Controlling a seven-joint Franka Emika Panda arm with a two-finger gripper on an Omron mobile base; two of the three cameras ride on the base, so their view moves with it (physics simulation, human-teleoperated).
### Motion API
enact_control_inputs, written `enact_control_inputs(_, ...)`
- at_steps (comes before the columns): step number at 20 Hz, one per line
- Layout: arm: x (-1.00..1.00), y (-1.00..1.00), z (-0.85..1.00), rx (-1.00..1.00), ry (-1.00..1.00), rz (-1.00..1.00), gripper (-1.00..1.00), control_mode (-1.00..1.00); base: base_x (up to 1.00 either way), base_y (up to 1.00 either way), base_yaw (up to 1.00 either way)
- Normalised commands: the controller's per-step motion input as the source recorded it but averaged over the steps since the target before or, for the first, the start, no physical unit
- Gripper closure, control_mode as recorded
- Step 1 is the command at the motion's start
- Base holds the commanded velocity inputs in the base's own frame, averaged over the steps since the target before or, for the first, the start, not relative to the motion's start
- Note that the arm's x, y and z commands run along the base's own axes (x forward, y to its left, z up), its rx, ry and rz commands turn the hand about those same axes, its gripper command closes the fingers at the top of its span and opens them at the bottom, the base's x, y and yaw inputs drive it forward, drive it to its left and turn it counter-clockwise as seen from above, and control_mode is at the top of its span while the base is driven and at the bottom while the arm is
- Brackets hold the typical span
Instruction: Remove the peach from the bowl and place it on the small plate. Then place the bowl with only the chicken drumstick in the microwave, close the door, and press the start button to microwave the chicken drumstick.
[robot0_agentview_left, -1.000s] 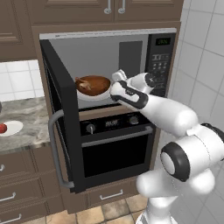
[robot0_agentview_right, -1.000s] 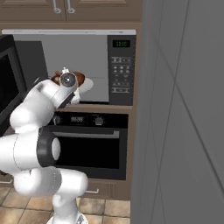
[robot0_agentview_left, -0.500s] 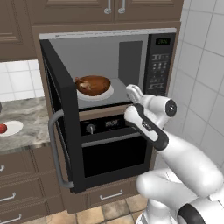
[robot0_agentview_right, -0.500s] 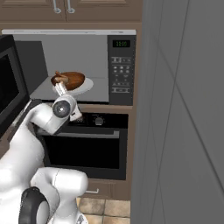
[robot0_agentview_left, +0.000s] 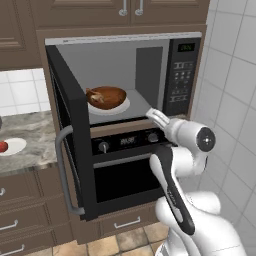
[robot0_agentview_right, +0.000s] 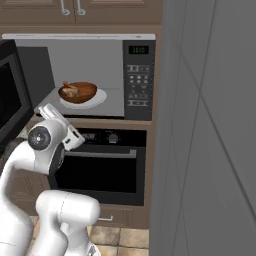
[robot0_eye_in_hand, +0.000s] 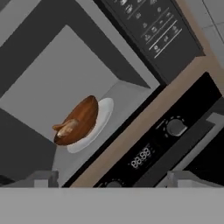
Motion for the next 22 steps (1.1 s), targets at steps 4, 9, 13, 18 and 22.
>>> enact_control_inputs(4,-1.0,0.0,0.32,-0.3,0.06,0.0,-1.0,-1.0,0.0,0.0,0.0)
enact_control_inputs(9,-1.0,0.0,0.25,-0.29,0.03,0.0,-1.0,-1.0,0.0,0.0,0.0)
enact_control_inputs(13,-1.0,0.0,0.04,-0.27,0.01,0.0,-1.0,-1.0,0.0,0.0,0.0)
enact_control_inputs(18,-1.0,0.0,0.0,-0.22,0.0,0.0,-1.0,-1.0,0.0,0.0,0.0)
enact_control_inputs(22,-0.98,-0.03,-0.07,-0.22,0.0,0.04,-1.0,-1.0,0.0,0.0,0.0)
